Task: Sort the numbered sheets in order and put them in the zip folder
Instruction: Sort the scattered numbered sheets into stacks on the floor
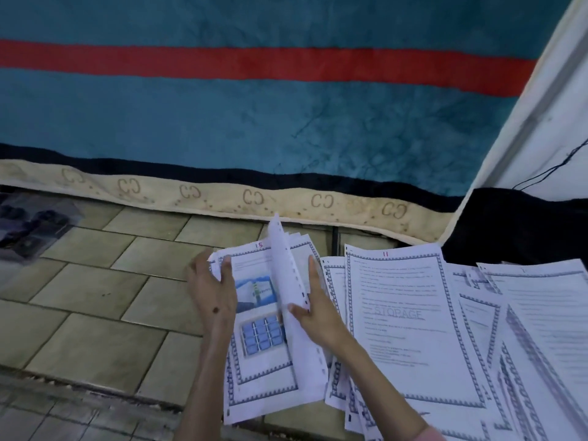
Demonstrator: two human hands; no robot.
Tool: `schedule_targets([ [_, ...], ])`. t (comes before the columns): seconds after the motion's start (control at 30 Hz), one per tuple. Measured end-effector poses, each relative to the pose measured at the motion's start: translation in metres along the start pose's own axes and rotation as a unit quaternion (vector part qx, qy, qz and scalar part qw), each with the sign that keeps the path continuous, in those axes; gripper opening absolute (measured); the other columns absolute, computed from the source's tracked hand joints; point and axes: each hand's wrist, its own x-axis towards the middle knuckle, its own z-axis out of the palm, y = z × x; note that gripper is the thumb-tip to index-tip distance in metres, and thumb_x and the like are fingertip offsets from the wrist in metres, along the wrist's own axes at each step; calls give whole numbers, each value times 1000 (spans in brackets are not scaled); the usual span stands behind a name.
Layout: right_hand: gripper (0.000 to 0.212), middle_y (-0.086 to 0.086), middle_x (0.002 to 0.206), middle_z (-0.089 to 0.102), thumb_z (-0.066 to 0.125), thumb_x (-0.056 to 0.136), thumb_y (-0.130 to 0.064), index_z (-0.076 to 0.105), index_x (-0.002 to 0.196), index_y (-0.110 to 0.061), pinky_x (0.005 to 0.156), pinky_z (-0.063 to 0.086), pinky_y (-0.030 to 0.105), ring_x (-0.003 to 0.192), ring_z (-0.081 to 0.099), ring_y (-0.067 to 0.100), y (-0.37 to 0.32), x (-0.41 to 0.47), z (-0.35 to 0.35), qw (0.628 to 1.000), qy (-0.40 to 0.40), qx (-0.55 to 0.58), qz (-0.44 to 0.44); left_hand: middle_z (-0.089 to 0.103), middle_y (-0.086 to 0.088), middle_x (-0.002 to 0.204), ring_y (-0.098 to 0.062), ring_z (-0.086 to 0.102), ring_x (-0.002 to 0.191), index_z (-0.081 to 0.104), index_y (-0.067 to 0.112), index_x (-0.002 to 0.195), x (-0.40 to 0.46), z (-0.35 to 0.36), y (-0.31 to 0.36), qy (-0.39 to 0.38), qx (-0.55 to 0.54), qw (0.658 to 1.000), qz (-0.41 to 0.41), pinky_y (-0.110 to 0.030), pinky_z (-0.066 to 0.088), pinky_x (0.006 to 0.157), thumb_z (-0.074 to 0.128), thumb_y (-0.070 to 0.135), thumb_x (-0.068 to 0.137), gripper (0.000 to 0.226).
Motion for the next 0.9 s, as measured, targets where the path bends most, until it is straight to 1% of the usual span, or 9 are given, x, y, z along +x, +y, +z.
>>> schedule_targets([
  [0.13,44,1,144,46,38,100,-36,44,140,-17,112,29,29,131,42,12,-10,-4,9,990,-124,54,-43,63,-10,110,-31,57,107,60,12,109,-6,17,30,-247,-2,957,-153,-42,48,94,56,48,87,43],
  [0.27,46,1,142,48,32,100,-44,58,128,-19,104,25,18,134,38,15,-5,-12,7,993,-114,28,-9,59,-25,109,-40,55,108,57,4,94,-9,13,32,-166,110,978,-64,-36,42,83,44,-1,90,14],
  [0.33,38,8,150,36,36,100,-33,54,130,-20,113,17,30,143,24,25,17,-13,-1,990,38,-138,0,62,-23,111,-38,59,103,60,-4,107,-4,-3,41,-135,90,986,-37,-34,45,83,46,0,91,22],
  [0.43,52,14,158,-4,27,99,-41,22,147,-23,114,-6,53,144,-14,36,49,-21,-19,925,134,-287,209,64,-12,96,-29,62,86,63,2,107,1,-34,71,-122,15,992,-9,-26,42,67,52,11,93,20],
  [0.6,58,19,152,21,17,97,-52,32,142,-18,110,21,54,140,16,40,63,-25,-31,933,81,-263,233,64,-2,91,-5,62,63,62,14,99,0,-59,114,-178,-168,969,46,-7,47,46,58,12,90,11],
  [0.67,53,16,117,56,21,97,-51,60,102,-16,95,40,44,115,47,34,57,-29,-47,965,114,-129,197,66,1,92,-8,68,68,65,18,92,-1,-47,115,-243,-205,948,18,-23,57,63,60,13,88,8],
  [0.73,63,5,65,59,21,95,-57,53,60,-16,67,41,31,68,56,21,49,-41,-71,961,178,108,183,67,0,97,-20,67,84,66,21,95,-7,-26,112,-300,-218,928,-24,-41,51,86,60,14,88,11],
  [0.8,70,-1,59,62,19,90,-65,63,66,-16,57,39,26,57,57,15,53,-53,-98,911,196,314,183,67,-2,100,-25,64,92,64,19,100,-18,-2,102,-343,-203,915,-64,-44,47,91,60,14,88,14],
  [0.9,67,0,87,73,33,84,-73,72,94,-20,68,50,29,79,68,16,70,-70,-129,886,126,422,144,66,-9,110,-29,62,99,62,18,104,-40,39,79,-384,-175,899,-116,-49,46,95,62,13,88,17],
])
